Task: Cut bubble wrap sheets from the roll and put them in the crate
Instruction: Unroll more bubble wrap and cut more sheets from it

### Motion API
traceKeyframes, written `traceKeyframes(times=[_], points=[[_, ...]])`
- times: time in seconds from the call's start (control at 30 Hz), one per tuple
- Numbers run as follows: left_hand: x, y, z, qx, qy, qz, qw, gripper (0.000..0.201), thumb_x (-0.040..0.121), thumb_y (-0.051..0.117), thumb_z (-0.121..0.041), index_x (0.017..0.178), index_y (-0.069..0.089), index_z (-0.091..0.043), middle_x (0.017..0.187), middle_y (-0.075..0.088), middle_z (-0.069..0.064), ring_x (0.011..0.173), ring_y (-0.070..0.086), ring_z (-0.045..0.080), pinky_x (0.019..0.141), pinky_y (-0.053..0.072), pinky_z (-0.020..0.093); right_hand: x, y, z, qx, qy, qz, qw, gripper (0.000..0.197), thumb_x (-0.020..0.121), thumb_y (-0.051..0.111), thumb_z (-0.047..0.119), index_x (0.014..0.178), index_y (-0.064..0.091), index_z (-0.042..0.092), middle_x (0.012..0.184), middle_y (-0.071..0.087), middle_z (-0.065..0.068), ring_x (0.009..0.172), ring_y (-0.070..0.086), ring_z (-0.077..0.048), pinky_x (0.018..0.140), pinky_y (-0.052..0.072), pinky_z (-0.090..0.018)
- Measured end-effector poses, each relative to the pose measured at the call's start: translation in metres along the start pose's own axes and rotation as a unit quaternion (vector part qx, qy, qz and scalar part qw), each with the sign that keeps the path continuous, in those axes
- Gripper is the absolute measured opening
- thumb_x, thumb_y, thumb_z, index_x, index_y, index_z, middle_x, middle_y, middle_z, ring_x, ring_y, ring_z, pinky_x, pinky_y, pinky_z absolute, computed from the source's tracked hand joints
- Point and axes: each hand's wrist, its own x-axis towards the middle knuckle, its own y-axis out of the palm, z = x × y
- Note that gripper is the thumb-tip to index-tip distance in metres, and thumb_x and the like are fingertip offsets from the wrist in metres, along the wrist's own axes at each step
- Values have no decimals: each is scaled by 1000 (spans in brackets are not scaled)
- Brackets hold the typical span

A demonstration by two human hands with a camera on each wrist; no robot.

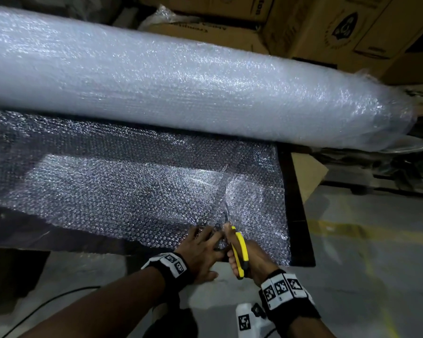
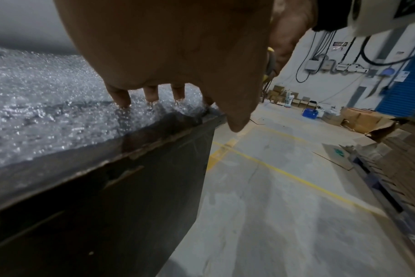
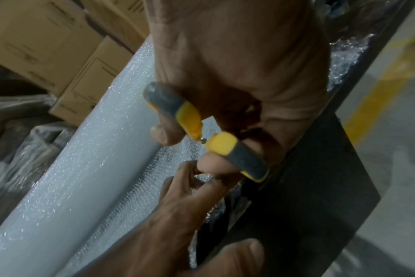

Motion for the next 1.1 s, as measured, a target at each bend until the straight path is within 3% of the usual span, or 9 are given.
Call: traceKeyframes(times=[0.1, 0.23, 0.43, 0.53, 0.63, 0.7, 0.8, 0.93, 1.1], points=[[1, -2, 0, 3, -1, -4, 1000, 63, 78, 61, -58, 134, 45, -36, 146, 31, 11, 133, 28, 40, 103, 30, 63, -1, -1, 1, 8, 10, 13, 1000, 80, 67, 59, 85, 75, 60, 5, 55, 55, -9, 43, 53, -21, 44, 44, -23], [1, -4, -1, 1, -5, -4, 1000, 61, 82, 59, -55, 138, 42, -36, 152, 22, 11, 135, 22, 38, 105, 25, 60, 1, -1, 3, 8, 27, 34, 999, 83, 62, 55, 92, 69, 60, 10, 56, 54, -6, 46, 54, -21, 50, 47, -26], [2, -7, 0, 0, -1, -1, 1000, 58, 82, 59, -53, 135, 41, -37, 145, 28, 10, 134, 26, 39, 104, 26, 59, 3, 1, -2, 1, 1, -4, 1000, 80, 63, 62, 87, 69, 59, 8, 54, 54, -7, 43, 51, -21, 46, 43, -25], [2, -8, 2, 0, 0, 8, 1000, 58, 77, 62, -55, 130, 44, -38, 145, 32, 9, 131, 31, 39, 102, 28, 59, 4, 5, -3, 23, 6, -8, 1000, 83, 55, 63, 87, 70, 56, 6, 50, 50, -8, 39, 48, -22, 43, 40, -24], [0, -9, 3, -5, 10, 45, 999, 65, 64, 68, -60, 121, 48, -40, 136, 45, 6, 122, 44, 38, 92, 40, 58, 6, 3, -4, 51, 33, 10, 998, 90, 45, 61, 90, 75, 56, 5, 52, 48, -8, 40, 46, -22, 45, 40, -25], [-1, -7, 2, -5, 9, 35, 999, 70, 55, 71, -61, 119, 50, -41, 129, 51, 5, 116, 49, 36, 87, 45, 55, 6, 1, -9, 51, 35, 25, 998, 94, 40, 61, 96, 72, 55, 8, 54, 46, -7, 42, 44, -22, 47, 39, -25], [-1, -4, 1, 3, 14, 9, 1000, 73, 53, 70, -57, 122, 52, -42, 130, 50, 5, 116, 50, 37, 87, 45, 55, 4, -1, -16, 50, 33, 43, 997, 100, 27, 66, 97, 70, 56, 7, 53, 45, -7, 43, 44, -21, 46, 38, -24], [-2, 1, 3, 18, 19, -1, 1000, 80, 51, 73, -60, 125, 52, -40, 132, 47, 7, 118, 48, 39, 88, 47, 58, 6, -1, -16, 34, 28, 34, 998, 97, 44, 66, 92, 80, 59, 2, 52, 49, -7, 42, 48, -21, 47, 42, -25], [-6, 2, 0, 22, 20, -16, 999, 84, 54, 71, -58, 131, 50, -34, 134, 50, 10, 121, 47, 41, 91, 45, 61, 2, -4, -16, 35, 11, 30, 999, 81, 58, 62, 84, 76, 58, 6, 55, 51, -7, 45, 49, -21, 49, 44, -26]])
